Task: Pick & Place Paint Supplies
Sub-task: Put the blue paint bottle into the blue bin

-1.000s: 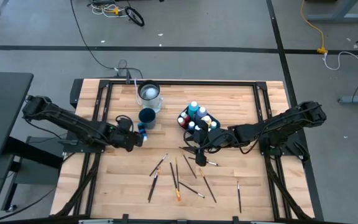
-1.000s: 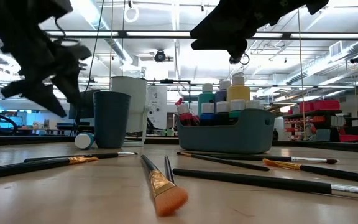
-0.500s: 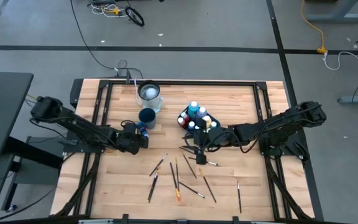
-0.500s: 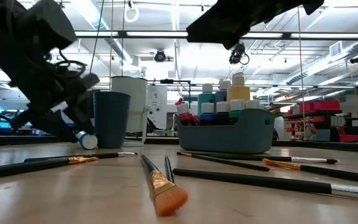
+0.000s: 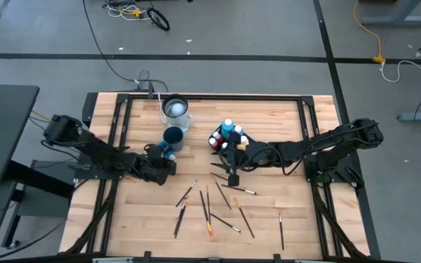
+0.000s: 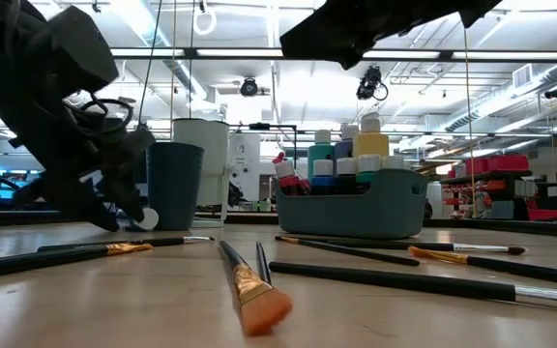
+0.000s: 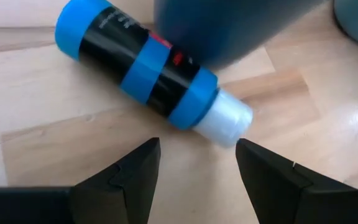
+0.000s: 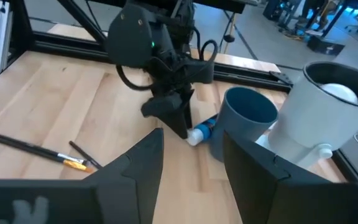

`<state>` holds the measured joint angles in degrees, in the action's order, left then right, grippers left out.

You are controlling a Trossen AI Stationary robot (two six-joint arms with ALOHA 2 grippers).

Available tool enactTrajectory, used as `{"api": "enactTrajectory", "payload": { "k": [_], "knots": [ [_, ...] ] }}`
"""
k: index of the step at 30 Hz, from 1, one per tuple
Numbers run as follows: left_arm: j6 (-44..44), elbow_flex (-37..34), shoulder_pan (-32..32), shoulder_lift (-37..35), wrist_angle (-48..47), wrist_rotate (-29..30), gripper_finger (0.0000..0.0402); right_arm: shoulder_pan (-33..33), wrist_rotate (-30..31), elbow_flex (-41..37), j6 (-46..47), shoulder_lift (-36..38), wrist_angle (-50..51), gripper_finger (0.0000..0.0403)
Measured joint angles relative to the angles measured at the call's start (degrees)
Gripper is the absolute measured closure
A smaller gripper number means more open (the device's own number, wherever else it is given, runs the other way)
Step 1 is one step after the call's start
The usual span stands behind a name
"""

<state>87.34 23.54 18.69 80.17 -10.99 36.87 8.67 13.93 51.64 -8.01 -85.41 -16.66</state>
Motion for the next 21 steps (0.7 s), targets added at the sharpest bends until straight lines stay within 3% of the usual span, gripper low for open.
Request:
{"api": "enactTrajectory", "payload": {
  "k": [6,14,21],
  "knots": [
    [-12.46,-0.16,2.66,-5.66,-0.93,-0.83,0.018,0.04,-0.09,0.0,0.79,0.0,1.5,0.0237],
    [-43.76,-0.08,3.41,-10.84,1.68,-0.34,0.018,0.04,-3.28,0.0,5.22,0.0,1.44,0.0237],
    [-52.69,-0.08,3.08,-10.85,3.11,-3.31,0.018,0.07,-7.49,0.0,5.73,0.0,1.35,0.0237]
  ]
}}
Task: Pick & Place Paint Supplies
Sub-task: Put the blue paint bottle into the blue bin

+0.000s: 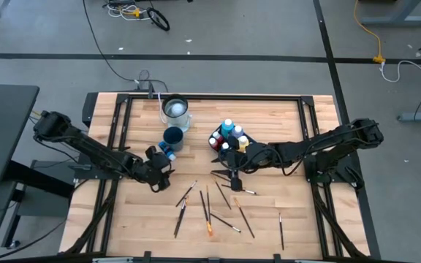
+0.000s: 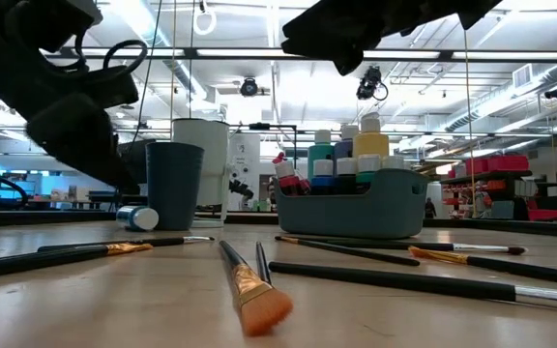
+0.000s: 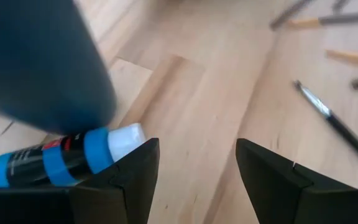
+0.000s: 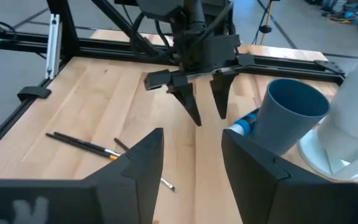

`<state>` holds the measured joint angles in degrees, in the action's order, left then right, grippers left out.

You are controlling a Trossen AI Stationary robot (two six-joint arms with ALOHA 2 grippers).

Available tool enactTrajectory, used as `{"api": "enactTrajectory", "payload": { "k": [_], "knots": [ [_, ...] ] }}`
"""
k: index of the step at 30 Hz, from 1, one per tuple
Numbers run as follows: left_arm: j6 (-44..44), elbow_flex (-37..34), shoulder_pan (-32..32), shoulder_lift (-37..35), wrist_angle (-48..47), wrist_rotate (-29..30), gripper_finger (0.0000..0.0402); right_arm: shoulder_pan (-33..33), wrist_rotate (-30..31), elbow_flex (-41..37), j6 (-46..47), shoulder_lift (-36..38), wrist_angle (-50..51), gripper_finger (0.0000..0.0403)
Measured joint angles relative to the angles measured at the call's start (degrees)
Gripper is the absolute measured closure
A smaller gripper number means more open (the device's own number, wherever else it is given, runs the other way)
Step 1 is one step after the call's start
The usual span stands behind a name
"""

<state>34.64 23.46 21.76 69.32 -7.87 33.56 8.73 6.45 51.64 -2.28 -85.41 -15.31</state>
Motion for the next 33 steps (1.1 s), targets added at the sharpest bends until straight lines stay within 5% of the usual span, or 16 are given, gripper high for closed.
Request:
{"api": "enactTrajectory", "payload": {
  "k": [11,18,25,33],
  "knots": [
    [-22.27,0.0,-1.84,0.19,0.64,1.22,0.018,-0.02,0.05,0.0,-0.11,0.0,-0.02,0.0237],
    [-39.39,0.0,-6.44,2.87,1.51,-2.91,0.018,-0.02,0.08,0.01,-0.22,0.0,-0.04,0.0237],
    [-47.5,0.0,-12.39,5.7,1.48,-3.79,0.018,-0.02,0.1,0.0,-1.51,0.0,-0.08,0.0237],
    [-43.66,0.02,-20.59,5.75,0.96,-19.71,0.018,-0.04,0.11,0.01,-1.64,0.0,-0.15,0.0237]
  ]
}}
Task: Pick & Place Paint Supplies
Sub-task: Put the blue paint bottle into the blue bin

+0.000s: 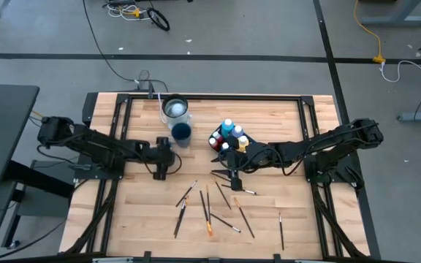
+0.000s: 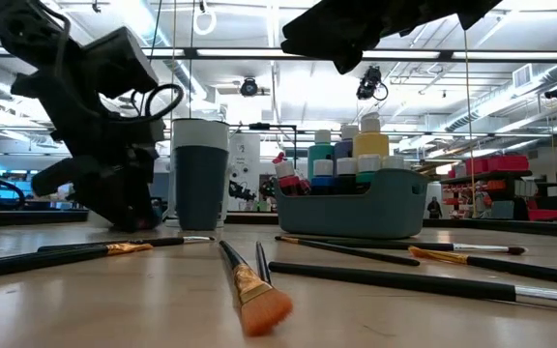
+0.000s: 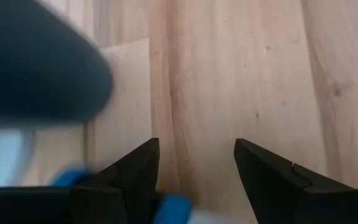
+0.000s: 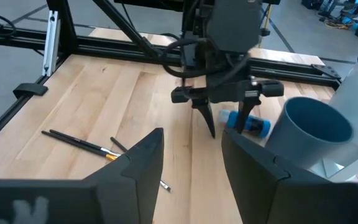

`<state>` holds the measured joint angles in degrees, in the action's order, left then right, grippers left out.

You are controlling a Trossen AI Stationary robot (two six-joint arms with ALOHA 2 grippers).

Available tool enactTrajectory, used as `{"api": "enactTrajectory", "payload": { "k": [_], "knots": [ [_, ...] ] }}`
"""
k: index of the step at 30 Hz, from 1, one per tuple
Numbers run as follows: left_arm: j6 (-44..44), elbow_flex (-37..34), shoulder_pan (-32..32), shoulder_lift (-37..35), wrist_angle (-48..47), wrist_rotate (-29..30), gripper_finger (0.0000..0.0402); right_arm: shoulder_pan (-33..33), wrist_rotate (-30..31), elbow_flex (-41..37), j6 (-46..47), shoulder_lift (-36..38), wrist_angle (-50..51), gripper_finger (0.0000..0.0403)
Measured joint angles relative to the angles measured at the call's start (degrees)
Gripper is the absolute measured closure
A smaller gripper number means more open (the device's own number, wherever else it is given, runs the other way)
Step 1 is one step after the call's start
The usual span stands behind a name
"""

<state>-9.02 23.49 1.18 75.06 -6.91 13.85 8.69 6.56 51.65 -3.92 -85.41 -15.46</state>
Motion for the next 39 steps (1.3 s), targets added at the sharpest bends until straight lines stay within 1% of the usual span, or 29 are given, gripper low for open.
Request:
{"api": "enactTrajectory", "payload": {
  "k": [2,6,12,14,16,18,22,26,28,30,33,36,39],
  "knots": [
    [2.37,0.07,-0.91,-0.04,-0.69,-1.21,0.018,0.0,-0.01,-0.01,0.0,0.0,0.0,0.0237],
    [2.93,0.15,-1.06,-0.14,-2.07,-1.6,0.018,0.0,0.01,-0.01,0.0,0.0,0.04,0.0237],
    [14.95,2.63,1.14,-0.83,-4.16,-2.08,0.018,0.01,0.01,-0.01,-0.02,0.0,0.04,0.0237],
    [17.36,4.2,2.39,-1.06,-5.46,-2.03,0.018,0.0,0.01,-0.01,-0.02,0.0,0.07,0.0237],
    [18.27,5.86,3.69,-1.0,-8.9,-1.5,0.018,0.01,0.01,-0.01,-0.02,0.0,0.07,0.0237],
    [19.8,8.15,5.04,-0.97,-12.12,0.21,0.018,0.02,0.0,0.0,-0.02,0.0,0.1,0.0237],
    [24.82,12.12,6.83,-0.98,-22.79,5.96,0.018,0.02,-0.01,0.0,0.12,0.0,0.11,0.0237],
    [36.07,14.1,7.08,-1.02,-33.48,12.24,0.018,0.02,-0.01,0.0,0.34,0.0,0.13,0.0237],
    [43.29,14.01,6.31,-1.02,-38.49,13.29,0.018,0.02,-0.01,-0.01,0.37,0.0,0.12,0.0237],
    [49.12,13.46,5.34,-1.02,-42.0,12.96,0.018,0.02,-0.01,0.0,0.37,0.0,0.12,0.0237],
    [53.28,11.24,4.2,-0.96,-41.25,10.96,0.018,0.02,-0.01,-0.01,0.4,0.0,0.11,0.0237],
    [52.31,9.21,3.46,-0.94,-38.49,9.11,0.018,0.02,-0.01,-0.01,0.42,0.0,0.12,0.0237],
    [50.18,8.19,3.2,-0.95,-35.87,8.86,0.018,0.02,-0.01,-0.01,0.42,0.0,0.11,0.0237]
  ]
}}
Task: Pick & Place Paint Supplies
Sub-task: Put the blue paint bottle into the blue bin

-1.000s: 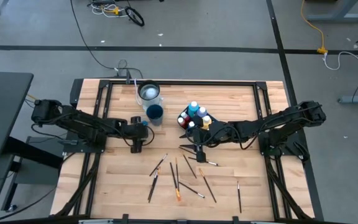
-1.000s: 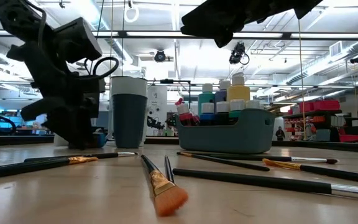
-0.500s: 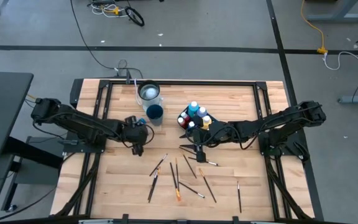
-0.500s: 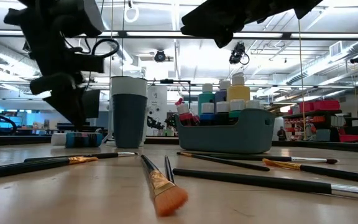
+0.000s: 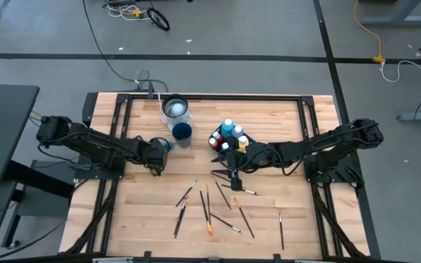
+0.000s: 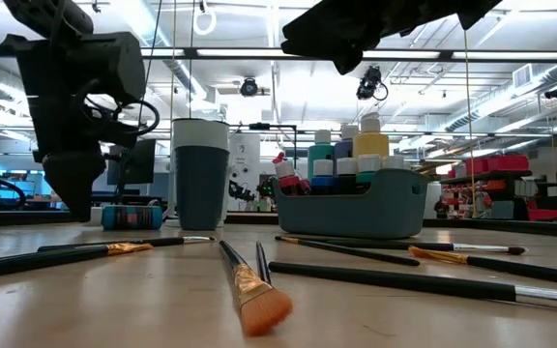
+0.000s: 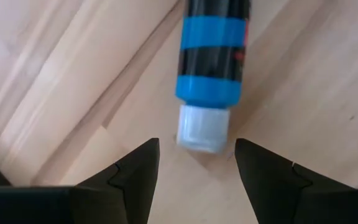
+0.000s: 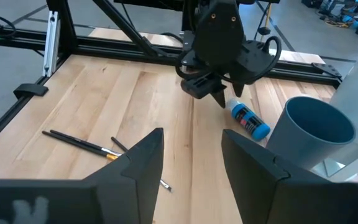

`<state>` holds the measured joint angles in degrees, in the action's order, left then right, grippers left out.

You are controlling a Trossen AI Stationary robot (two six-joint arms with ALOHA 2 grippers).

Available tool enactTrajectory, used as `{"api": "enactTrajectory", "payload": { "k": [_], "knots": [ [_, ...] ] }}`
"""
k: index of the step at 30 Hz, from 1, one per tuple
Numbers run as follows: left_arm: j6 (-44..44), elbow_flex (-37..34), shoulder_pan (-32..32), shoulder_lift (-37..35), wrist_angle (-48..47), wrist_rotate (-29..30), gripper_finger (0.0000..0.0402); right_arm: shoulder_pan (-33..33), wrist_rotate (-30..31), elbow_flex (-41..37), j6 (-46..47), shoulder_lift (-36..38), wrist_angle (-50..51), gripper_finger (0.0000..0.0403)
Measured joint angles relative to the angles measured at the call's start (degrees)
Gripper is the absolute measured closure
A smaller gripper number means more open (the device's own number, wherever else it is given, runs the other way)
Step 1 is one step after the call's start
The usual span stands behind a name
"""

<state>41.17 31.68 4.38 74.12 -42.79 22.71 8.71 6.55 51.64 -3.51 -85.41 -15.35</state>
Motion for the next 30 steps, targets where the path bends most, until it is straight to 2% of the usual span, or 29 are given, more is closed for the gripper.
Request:
{"api": "enactTrajectory", "payload": {
  "k": [8,22,26,30],
  "knots": [
    [-7.32,-0.3,-0.86,0.0,3.8,2.18,0.018,0.0,0.0,0.01,-0.02,0.0,0.0,0.0237],
    [-10.36,-6.21,-5.58,-0.36,13.27,-1.98,0.0181,0.0,0.0,0.0,-0.02,0.0,-0.02,0.0237],
    [-11.57,-6.0,-5.6,-0.19,14.18,-2.32,0.0207,0.0,0.0,0.01,-0.04,-0.01,-0.04,0.0237],
    [-11.94,-6.03,-5.6,-0.14,15.02,-3.88,0.0268,0.0,0.02,0.0,-0.56,0.0,-0.04,0.0237]
  ]
}}
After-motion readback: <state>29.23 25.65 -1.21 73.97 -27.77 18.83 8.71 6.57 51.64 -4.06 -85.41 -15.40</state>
